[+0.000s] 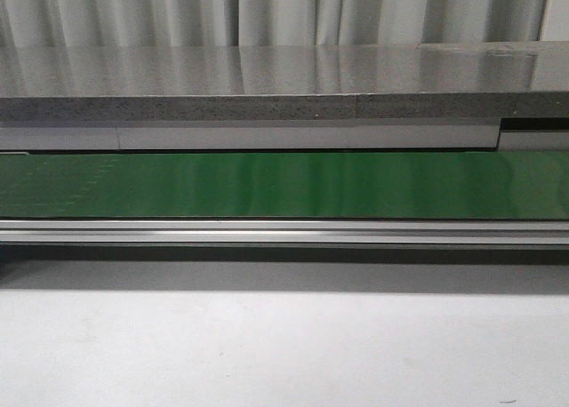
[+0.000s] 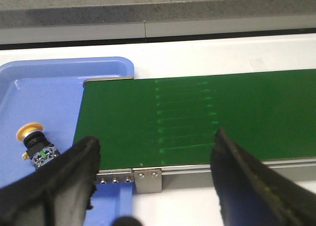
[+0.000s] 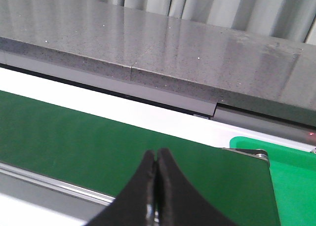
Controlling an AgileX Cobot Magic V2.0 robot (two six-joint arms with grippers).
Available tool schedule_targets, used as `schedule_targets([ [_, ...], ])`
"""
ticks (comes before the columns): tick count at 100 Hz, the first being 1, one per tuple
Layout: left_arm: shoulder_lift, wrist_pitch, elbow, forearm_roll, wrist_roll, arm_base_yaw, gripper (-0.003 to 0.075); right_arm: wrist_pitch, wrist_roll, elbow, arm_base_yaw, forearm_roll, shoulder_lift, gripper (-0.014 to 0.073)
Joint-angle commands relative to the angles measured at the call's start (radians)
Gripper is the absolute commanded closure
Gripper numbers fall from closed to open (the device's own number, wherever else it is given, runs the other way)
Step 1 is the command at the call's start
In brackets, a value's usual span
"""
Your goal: Move button from right to left
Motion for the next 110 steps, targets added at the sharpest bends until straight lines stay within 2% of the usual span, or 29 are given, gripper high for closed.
schedule_targets([
  [1,-0.058,-0.079,0.002,-0.016,-0.003,-0.009,0.0356,-0.076,-0.007,-0.028,0.002,0.017,0.006,0.0653],
  [13,-0.114,-0.08,0.028,-0.016,-0.003,-0.009,0.0503,-0.076,-0.007,-0.028,0.002,0.017,0.006,0.0653],
  [27,-0.137,-0.081,0.033,-0.016,-0.003,-0.009,0.0713,-0.076,-0.007,-0.028,0.002,0.017,0.006,0.0653],
  [110,-0.137,-0.091,0.033,-0.028,-0.003,-0.009,0.0715,-0.076,-0.007,-0.028,0.002,0.017,0.006,0.0653],
])
